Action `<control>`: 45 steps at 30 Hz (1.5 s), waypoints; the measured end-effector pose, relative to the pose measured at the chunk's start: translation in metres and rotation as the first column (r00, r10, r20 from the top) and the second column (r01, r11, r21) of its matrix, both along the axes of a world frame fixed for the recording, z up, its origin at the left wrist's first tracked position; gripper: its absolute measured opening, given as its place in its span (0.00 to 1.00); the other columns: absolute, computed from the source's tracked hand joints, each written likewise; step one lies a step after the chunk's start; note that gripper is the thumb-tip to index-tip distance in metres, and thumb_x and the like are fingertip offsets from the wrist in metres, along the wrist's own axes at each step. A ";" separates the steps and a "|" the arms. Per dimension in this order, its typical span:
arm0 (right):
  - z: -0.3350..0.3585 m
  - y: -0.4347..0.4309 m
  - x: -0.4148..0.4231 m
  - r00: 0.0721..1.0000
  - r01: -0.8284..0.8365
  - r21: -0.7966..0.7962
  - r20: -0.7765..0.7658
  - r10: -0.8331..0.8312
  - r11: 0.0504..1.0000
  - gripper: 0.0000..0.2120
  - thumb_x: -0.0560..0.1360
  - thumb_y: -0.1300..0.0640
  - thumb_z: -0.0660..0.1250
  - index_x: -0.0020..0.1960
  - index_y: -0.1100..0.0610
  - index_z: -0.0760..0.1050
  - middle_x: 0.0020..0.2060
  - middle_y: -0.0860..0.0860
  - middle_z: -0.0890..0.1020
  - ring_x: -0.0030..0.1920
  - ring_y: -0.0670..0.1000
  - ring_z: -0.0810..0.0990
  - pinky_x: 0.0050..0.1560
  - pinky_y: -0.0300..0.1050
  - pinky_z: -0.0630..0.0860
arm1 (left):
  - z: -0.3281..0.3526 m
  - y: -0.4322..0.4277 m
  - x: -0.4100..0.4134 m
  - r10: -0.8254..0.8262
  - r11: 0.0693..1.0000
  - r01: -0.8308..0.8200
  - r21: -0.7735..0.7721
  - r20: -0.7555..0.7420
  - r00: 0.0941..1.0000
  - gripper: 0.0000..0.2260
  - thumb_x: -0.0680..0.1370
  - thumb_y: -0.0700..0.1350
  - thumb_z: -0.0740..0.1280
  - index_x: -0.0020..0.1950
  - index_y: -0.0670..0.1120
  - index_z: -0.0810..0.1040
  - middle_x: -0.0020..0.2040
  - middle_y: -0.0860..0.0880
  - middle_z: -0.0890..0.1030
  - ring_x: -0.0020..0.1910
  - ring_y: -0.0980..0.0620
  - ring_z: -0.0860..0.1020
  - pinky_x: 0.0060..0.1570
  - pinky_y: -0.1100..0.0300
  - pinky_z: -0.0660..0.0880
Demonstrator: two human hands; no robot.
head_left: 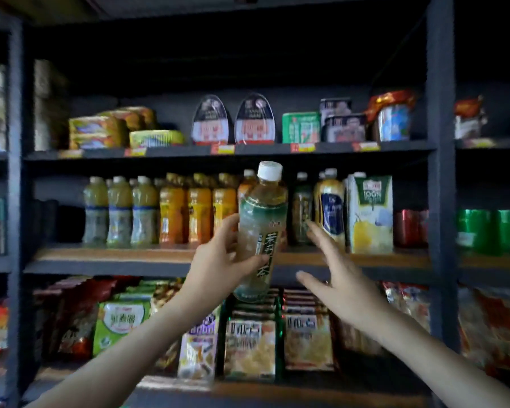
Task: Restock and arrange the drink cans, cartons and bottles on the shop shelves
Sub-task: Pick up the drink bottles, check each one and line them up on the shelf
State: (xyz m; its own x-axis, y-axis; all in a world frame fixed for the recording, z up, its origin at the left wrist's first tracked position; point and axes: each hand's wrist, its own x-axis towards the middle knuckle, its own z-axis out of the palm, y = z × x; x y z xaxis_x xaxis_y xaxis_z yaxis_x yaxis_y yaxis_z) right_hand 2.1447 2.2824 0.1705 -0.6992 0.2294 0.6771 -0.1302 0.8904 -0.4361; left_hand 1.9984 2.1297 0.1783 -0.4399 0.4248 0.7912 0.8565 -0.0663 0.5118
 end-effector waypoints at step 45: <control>0.098 0.188 -0.250 0.725 0.657 0.268 0.033 -0.688 0.705 0.44 0.73 0.64 0.68 0.79 0.46 0.45 0.74 0.58 0.41 0.75 0.60 0.47 0.75 0.53 0.55 | 0.073 0.190 -0.149 0.331 0.514 -0.857 -0.021 -0.917 0.222 0.45 0.75 0.71 0.54 0.78 0.51 0.32 0.77 0.41 0.32 0.76 0.40 0.33 0.58 0.35 0.19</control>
State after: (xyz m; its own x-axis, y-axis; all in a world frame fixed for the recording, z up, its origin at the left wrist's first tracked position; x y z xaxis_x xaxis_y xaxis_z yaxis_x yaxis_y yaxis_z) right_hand 1.8951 2.4702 0.2688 -0.4968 0.5263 0.6901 0.5814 0.7922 -0.1857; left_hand 1.8490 2.3200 0.2509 -0.0942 0.6987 0.7092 0.4845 0.6545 -0.5805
